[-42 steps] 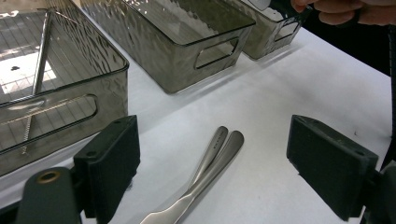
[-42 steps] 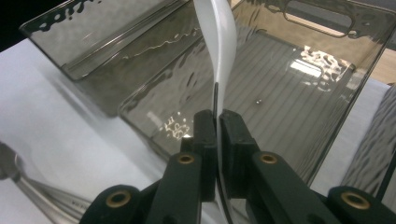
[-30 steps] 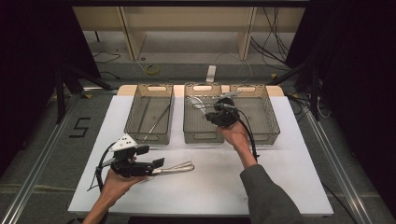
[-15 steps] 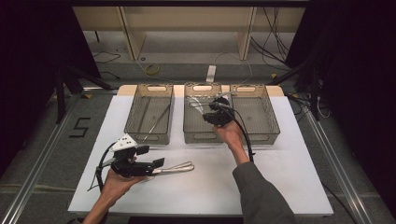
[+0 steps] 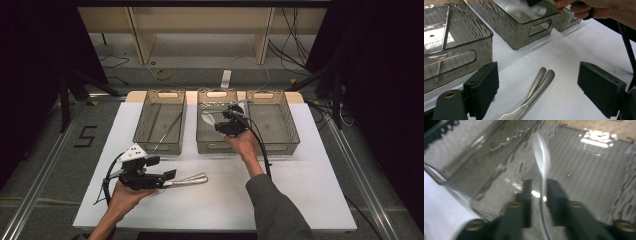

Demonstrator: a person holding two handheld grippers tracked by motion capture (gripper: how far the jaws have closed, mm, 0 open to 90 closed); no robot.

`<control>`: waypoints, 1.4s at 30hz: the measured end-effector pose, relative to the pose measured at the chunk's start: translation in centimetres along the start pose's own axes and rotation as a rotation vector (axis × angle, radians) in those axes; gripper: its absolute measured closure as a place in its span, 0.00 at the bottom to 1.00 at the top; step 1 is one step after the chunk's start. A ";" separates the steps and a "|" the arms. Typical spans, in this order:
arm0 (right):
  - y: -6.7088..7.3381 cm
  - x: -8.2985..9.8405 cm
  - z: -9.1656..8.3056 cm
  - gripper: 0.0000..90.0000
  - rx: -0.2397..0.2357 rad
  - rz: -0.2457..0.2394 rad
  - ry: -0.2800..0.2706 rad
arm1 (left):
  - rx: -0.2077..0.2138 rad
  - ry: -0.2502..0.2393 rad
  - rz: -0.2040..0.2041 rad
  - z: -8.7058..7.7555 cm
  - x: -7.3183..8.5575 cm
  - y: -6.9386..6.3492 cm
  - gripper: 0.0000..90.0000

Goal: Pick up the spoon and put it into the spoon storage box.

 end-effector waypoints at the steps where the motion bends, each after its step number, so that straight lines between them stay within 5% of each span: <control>1: 0.1 -0.1 -0.1 0.78 -0.006 -0.001 -0.007 | -0.001 -0.002 -0.001 0.0 0.0 0.0 0.19; 10: -0.2 -0.4 -2.0 0.62 -0.037 -0.019 -0.031 | 0.013 0.020 -0.005 0.1 0.2 0.0 0.19; 17: 0.9 0.3 -5.2 0.49 -0.097 -0.091 -0.065 | 0.024 0.032 -0.028 -0.1 0.2 0.6 0.19; 28: 2.1 4.2 -9.8 0.43 -0.164 -0.132 -0.125 | 0.041 0.116 0.005 0.3 0.1 0.7 0.19; 42: 2.0 8.8 -11.7 0.40 -0.178 -0.125 -0.157 | 0.023 0.249 0.070 1.8 1.1 0.8 0.20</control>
Point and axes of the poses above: each handheld gripper's, and its own axes: z roughly forward along the jaws, x roughly out of its underside, y roughly to its left, the point moved 9 cm from there along z, roughly forward along the jaws, and after that the axes turned 5 degrees about -y, right-handed, at the moved point
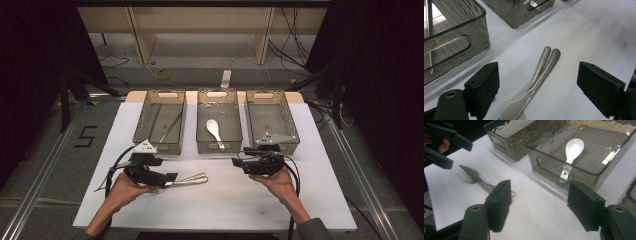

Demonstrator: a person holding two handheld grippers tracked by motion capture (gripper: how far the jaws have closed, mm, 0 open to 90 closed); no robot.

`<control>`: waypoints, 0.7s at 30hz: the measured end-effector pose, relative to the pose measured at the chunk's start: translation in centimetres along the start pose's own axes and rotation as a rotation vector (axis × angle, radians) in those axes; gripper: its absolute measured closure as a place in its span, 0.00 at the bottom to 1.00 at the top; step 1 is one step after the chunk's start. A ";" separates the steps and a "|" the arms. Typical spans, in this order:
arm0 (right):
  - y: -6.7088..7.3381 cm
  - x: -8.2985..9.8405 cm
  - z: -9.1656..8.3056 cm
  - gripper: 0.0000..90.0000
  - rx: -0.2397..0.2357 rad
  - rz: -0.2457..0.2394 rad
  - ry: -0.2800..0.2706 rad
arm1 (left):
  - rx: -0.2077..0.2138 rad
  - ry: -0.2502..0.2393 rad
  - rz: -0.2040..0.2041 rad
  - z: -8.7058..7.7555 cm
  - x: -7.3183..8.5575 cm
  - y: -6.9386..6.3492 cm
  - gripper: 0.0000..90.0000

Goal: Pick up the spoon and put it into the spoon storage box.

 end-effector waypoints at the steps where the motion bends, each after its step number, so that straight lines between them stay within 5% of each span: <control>1: 0.1 0.2 -0.1 0.40 0.000 -0.004 0.000 | 0.000 0.007 -0.001 0.1 0.0 -0.1 0.20; 21: 1.3 2.1 -2.6 0.35 0.006 0.006 -0.077 | -0.017 0.135 0.079 1.6 0.5 0.0 0.21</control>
Point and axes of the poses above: each handheld gripper's, and its own axes: z roughly forward along the jaws, x roughly out of its underside, y roughly to its left, the point moved 9 cm from there along z, roughly forward along the jaws, and after that the axes turned 5 degrees about -y, right-handed, at the moved point
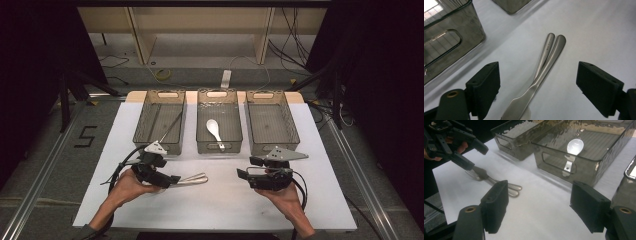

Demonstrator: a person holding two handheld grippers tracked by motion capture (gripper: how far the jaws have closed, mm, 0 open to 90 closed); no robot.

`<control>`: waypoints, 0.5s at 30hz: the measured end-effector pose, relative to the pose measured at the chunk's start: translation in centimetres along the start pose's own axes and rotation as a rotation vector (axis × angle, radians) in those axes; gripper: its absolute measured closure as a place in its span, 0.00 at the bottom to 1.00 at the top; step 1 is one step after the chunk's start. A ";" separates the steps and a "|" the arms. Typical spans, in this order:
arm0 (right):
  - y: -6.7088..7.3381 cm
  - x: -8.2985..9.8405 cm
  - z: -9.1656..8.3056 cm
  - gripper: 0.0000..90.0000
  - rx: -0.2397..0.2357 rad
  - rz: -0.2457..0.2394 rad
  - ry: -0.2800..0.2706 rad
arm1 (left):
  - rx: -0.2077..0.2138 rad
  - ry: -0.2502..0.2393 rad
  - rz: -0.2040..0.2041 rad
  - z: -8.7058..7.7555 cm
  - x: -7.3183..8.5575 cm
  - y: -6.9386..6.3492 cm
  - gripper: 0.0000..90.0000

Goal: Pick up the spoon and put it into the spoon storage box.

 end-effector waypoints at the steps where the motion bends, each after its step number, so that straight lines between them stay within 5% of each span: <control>1: 0.0 0.1 -0.1 0.35 0.002 -0.001 0.001 | -0.001 0.009 0.006 0.1 0.0 0.0 0.21; 15: -0.1 1.3 -1.4 0.33 0.020 0.013 0.001 | 0.018 0.123 0.043 1.5 0.5 -0.2 0.21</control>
Point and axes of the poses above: each handheld gripper's, and its own axes: z roughly forward along the jaws, x roughly out of its underside, y roughly to its left, the point moved 9 cm from there along z, roughly forward along the jaws, and after that the axes turned 5 degrees about -y, right-handed, at the moved point
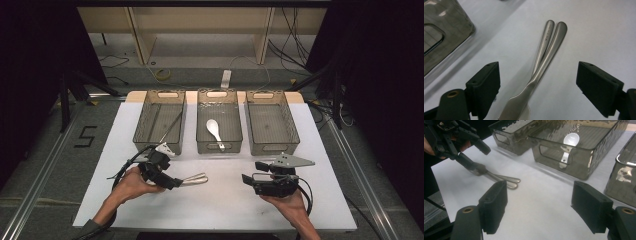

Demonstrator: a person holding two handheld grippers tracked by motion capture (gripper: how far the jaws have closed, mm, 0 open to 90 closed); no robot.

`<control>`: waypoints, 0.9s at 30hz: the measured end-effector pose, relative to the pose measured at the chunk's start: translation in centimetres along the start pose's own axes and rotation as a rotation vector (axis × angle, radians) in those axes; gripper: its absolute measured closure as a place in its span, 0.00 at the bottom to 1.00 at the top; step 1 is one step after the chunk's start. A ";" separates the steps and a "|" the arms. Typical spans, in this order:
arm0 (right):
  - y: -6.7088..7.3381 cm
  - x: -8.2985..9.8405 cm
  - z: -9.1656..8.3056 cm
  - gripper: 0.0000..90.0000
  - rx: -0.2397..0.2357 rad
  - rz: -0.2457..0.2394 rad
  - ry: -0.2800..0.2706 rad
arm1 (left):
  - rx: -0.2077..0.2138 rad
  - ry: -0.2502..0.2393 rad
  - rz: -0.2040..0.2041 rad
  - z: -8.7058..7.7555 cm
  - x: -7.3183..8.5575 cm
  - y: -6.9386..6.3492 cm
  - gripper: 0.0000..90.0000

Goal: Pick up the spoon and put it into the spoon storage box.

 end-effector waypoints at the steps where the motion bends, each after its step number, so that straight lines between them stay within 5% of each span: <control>1: 0.0 0.1 -0.1 0.33 0.001 0.004 0.001 | -0.001 0.004 -0.003 0.1 0.0 0.0 0.21; 19: -0.4 1.1 -1.7 0.29 0.018 0.038 -0.029 | -0.014 0.154 0.062 1.8 0.7 0.3 0.25; 27: -0.5 1.4 -2.2 0.29 0.025 0.041 -0.033 | -0.017 0.160 0.081 2.4 0.5 0.1 0.29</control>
Point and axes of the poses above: each handheld gripper's, and its own axes: z roughly forward along the jaws, x roughly out of its underside, y roughly to its left, the point moved 9 cm from there along z, roughly forward along the jaws, and after that the axes turned 5 degrees about -y, right-handed, at the moved point
